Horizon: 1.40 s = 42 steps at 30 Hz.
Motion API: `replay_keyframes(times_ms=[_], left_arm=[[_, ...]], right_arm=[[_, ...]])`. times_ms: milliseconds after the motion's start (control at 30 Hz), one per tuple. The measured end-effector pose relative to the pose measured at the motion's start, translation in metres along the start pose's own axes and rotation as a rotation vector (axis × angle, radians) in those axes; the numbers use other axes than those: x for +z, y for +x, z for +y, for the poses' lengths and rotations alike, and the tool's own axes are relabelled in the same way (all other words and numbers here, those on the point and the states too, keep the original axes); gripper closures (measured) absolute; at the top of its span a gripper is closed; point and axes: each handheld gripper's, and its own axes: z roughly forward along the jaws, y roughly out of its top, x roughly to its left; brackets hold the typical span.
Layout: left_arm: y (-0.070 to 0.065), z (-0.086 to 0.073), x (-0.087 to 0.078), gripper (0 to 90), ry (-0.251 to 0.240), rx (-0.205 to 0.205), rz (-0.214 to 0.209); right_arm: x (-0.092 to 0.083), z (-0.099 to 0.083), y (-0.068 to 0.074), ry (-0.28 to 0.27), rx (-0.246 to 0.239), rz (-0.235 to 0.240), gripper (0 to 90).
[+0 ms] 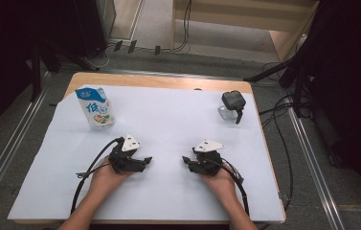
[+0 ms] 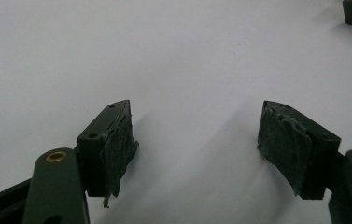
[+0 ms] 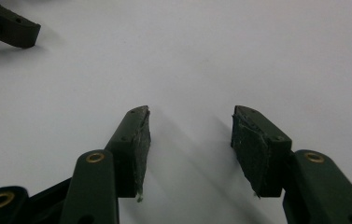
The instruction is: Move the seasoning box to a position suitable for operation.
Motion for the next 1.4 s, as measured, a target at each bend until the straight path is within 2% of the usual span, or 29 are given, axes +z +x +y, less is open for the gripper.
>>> replay_keyframes(times_ms=[567,633,700,1167,1267,1400], left_arm=[[0.0004,0.0002,0.0003,26.4,0.000,-0.003,0.001],[-0.0001,0.0003,0.0010,23.9,0.004,-0.017,0.022],[0.0023,0.0011,0.0022,15.1,0.017,-0.042,0.030],[0.0021,0.0023,0.0025,15.0,0.026,-0.041,0.033],[0.0044,0.0019,0.0014,16.7,0.022,-0.041,0.023],[0.0088,0.0028,-0.0021,25.9,0.028,-0.062,0.023]], right_arm=[[0.0001,-0.0001,0.0001,0.000,-0.003,0.000,47.4],[0.0002,-0.0002,0.0005,-0.001,-0.006,-0.004,47.3],[0.0002,-0.0001,0.0005,-0.002,-0.009,-0.004,47.3],[0.0001,0.0001,0.0015,-0.004,-0.014,-0.016,46.4],[0.0000,0.0007,-0.0001,-0.004,0.004,-0.008,46.2],[-0.0031,0.0047,-0.0058,0.000,0.063,0.021,44.2]])
